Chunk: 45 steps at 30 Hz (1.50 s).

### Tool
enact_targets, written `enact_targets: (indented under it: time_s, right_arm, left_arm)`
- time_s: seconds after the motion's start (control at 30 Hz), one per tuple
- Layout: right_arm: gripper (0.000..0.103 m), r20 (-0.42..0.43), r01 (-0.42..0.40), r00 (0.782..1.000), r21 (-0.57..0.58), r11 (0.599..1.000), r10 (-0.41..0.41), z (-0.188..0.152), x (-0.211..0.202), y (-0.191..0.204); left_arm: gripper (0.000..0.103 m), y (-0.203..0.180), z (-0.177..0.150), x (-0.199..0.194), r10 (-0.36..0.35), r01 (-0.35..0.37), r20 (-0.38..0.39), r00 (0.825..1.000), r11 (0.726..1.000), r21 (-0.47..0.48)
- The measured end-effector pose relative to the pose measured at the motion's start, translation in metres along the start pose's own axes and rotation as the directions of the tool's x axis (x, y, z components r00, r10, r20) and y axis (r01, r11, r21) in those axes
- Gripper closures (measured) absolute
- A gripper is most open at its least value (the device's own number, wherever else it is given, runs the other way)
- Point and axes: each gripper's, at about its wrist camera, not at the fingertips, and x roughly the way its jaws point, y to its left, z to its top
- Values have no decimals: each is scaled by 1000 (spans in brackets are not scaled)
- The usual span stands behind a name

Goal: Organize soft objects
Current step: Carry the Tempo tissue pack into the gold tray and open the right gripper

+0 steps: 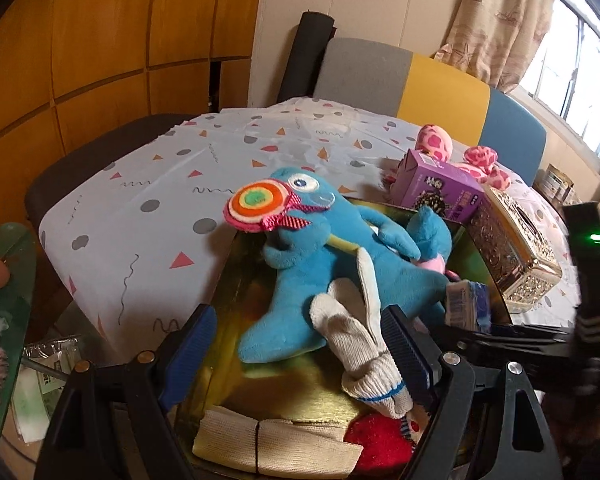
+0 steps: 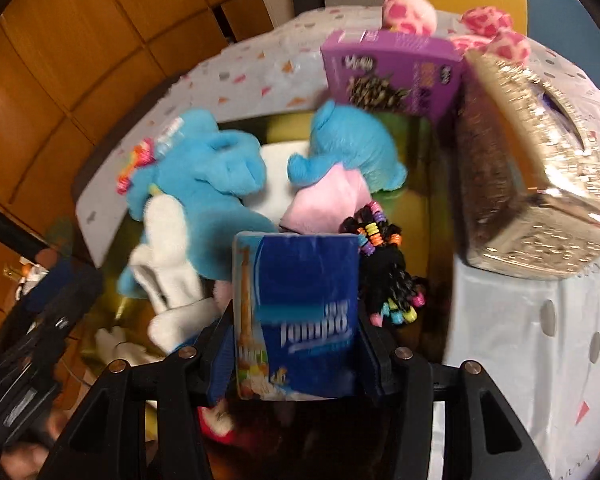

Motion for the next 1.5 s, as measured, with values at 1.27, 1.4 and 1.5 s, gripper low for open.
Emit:
enact_targets:
  time_s: [1.27,1.4,1.5]
  right_arm:
    - [87,105,113,990,-142,983,-98,-15,-11,3]
    - [86,126,122,987,-148,981,-104,-19,-14,4]
    - [85,155,128,982,-138,982,-106,-24,-22,4]
  left_arm:
    - [10,-23,-1,-9,-7,6,14,1000,999,39]
    - [4,-30,-4,-13,-1,0,17,1000,999,48]
    - [0,-35,-6,-16,0,-2,22,1000,998,57]
